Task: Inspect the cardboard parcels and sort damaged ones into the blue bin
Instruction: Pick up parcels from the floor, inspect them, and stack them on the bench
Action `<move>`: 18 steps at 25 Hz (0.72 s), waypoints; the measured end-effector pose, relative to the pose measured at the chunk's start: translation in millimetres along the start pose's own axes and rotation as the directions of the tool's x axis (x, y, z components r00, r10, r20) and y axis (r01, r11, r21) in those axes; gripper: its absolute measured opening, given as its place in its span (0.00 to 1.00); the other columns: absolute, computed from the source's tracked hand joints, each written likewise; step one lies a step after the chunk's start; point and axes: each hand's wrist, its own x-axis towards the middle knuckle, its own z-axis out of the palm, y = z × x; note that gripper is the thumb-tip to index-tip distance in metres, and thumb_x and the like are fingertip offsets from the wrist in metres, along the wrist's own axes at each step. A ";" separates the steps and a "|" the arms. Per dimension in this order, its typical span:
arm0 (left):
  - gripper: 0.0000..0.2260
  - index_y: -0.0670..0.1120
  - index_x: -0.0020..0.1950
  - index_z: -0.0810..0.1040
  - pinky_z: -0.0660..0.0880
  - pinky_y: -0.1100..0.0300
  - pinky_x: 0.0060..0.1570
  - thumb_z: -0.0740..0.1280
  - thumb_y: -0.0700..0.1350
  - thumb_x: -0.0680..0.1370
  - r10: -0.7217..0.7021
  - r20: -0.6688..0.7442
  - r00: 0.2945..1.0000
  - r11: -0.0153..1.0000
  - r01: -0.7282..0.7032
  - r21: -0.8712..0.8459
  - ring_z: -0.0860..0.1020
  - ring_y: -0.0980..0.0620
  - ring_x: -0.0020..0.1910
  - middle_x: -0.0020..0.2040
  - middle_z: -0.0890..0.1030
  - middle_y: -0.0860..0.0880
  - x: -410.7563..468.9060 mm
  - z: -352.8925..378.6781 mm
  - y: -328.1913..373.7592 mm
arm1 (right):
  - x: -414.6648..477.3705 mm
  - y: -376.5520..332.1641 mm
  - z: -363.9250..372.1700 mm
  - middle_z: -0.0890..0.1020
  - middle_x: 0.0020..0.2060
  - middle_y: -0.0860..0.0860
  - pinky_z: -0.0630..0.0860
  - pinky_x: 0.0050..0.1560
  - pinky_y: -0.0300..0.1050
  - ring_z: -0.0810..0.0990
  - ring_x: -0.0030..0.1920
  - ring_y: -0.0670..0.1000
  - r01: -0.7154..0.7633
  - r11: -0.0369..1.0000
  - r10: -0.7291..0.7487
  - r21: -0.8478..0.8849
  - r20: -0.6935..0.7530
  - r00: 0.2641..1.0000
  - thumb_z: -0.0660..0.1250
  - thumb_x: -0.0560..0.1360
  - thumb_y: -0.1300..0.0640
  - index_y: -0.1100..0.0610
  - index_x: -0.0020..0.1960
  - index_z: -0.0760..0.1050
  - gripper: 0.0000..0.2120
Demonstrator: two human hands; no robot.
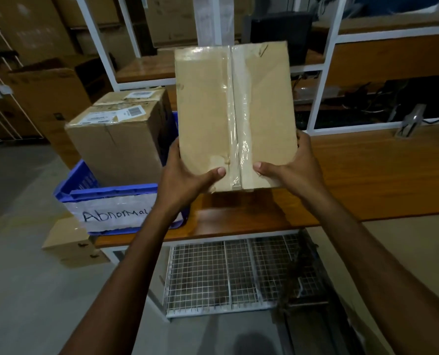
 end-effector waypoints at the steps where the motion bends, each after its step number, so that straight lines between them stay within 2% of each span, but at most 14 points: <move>1: 0.54 0.59 0.83 0.54 0.77 0.43 0.68 0.82 0.64 0.66 0.023 -0.015 1.000 1.000 -0.023 0.002 0.72 0.51 0.72 0.77 0.70 0.54 3.4 -3.3 8.4 | 1.6 -7.7 -2.9 0.71 0.66 0.44 0.74 0.68 0.60 0.70 0.65 0.49 0.006 1.000 -0.006 0.018 0.004 1.000 0.84 0.64 0.46 0.44 0.81 0.51 0.57; 3: 0.58 0.59 0.85 0.45 0.73 0.46 0.73 0.83 0.60 0.69 0.082 -0.016 0.997 0.997 -0.082 -0.005 0.68 0.55 0.75 0.82 0.63 0.52 10.1 -15.6 27.5 | 3.5 -23.3 -13.3 0.66 0.74 0.48 0.73 0.70 0.62 0.68 0.69 0.50 0.079 0.993 -0.082 0.083 0.037 0.996 0.84 0.66 0.48 0.42 0.82 0.44 0.60; 5: 0.58 0.60 0.86 0.43 0.70 0.51 0.75 0.82 0.56 0.70 0.163 0.056 0.985 0.986 -0.164 0.010 0.64 0.60 0.76 0.84 0.57 0.54 14.7 -31.0 43.1 | 3.3 -37.0 -26.6 0.62 0.77 0.47 0.73 0.71 0.62 0.66 0.73 0.51 0.213 0.972 -0.221 0.098 0.083 0.972 0.84 0.65 0.45 0.39 0.81 0.47 0.58; 7: 0.51 0.61 0.84 0.55 0.71 0.47 0.75 0.82 0.59 0.69 0.240 0.085 0.967 0.968 -0.245 0.051 0.64 0.59 0.78 0.83 0.61 0.57 17.0 -39.9 51.0 | 3.6 -47.2 -37.4 0.63 0.78 0.44 0.71 0.73 0.61 0.65 0.76 0.49 0.298 0.953 -0.303 0.060 0.113 0.946 0.82 0.66 0.39 0.37 0.80 0.55 0.51; 9: 0.42 0.60 0.79 0.67 0.74 0.48 0.71 0.79 0.65 0.69 0.248 0.017 0.969 0.966 -0.249 0.065 0.67 0.60 0.76 0.77 0.69 0.62 12.8 -42.0 53.9 | 3.4 -54.3 -41.6 0.70 0.74 0.39 0.72 0.73 0.59 0.69 0.74 0.43 0.331 0.941 -0.337 0.065 0.116 0.934 0.80 0.67 0.38 0.39 0.77 0.65 0.44; 11: 0.36 0.60 0.73 0.73 0.78 0.49 0.66 0.78 0.69 0.68 0.238 -0.045 0.970 0.971 -0.237 0.033 0.72 0.60 0.73 0.72 0.73 0.65 9.3 -42.0 57.4 | 2.3 -56.8 -42.6 0.74 0.68 0.34 0.76 0.70 0.54 0.73 0.69 0.36 0.336 0.939 -0.340 0.070 0.077 0.937 0.79 0.66 0.37 0.42 0.75 0.71 0.39; 13: 0.34 0.61 0.71 0.76 0.79 0.51 0.65 0.79 0.68 0.68 0.257 -0.070 0.964 0.966 -0.256 0.024 0.74 0.64 0.70 0.70 0.75 0.65 5.7 -44.0 66.5 | -2.8 -55.6 -45.8 0.75 0.67 0.33 0.78 0.67 0.53 0.74 0.68 0.37 0.332 0.941 -0.335 0.058 0.051 0.941 0.77 0.65 0.32 0.40 0.74 0.73 0.39; 15: 0.37 0.60 0.75 0.72 0.76 0.63 0.64 0.80 0.62 0.69 0.289 -0.066 0.955 0.956 -0.284 0.076 0.71 0.69 0.69 0.73 0.73 0.64 2.6 -48.9 75.8 | -8.5 -56.9 -50.7 0.73 0.69 0.35 0.78 0.68 0.54 0.73 0.69 0.40 0.345 0.938 -0.346 0.023 0.045 0.937 0.78 0.65 0.31 0.39 0.75 0.70 0.42; 17: 0.45 0.60 0.80 0.64 0.71 0.75 0.58 0.83 0.55 0.68 0.293 -0.062 0.954 0.953 -0.286 0.099 0.68 0.70 0.68 0.75 0.68 0.62 0.2 -53.3 85.2 | -12.8 -62.8 -54.6 0.70 0.70 0.36 0.76 0.68 0.51 0.72 0.69 0.44 0.348 0.937 -0.346 -0.043 0.035 0.937 0.81 0.65 0.37 0.41 0.77 0.64 0.46; 18: 0.46 0.59 0.80 0.62 0.72 0.77 0.55 0.83 0.53 0.68 0.292 -0.078 0.953 0.955 -0.286 0.080 0.69 0.73 0.65 0.74 0.67 0.61 -0.9 -54.1 89.3 | -15.0 -66.9 -56.4 0.70 0.67 0.36 0.76 0.65 0.48 0.72 0.68 0.45 0.338 0.939 -0.338 -0.061 0.006 0.941 0.81 0.66 0.39 0.42 0.78 0.63 0.46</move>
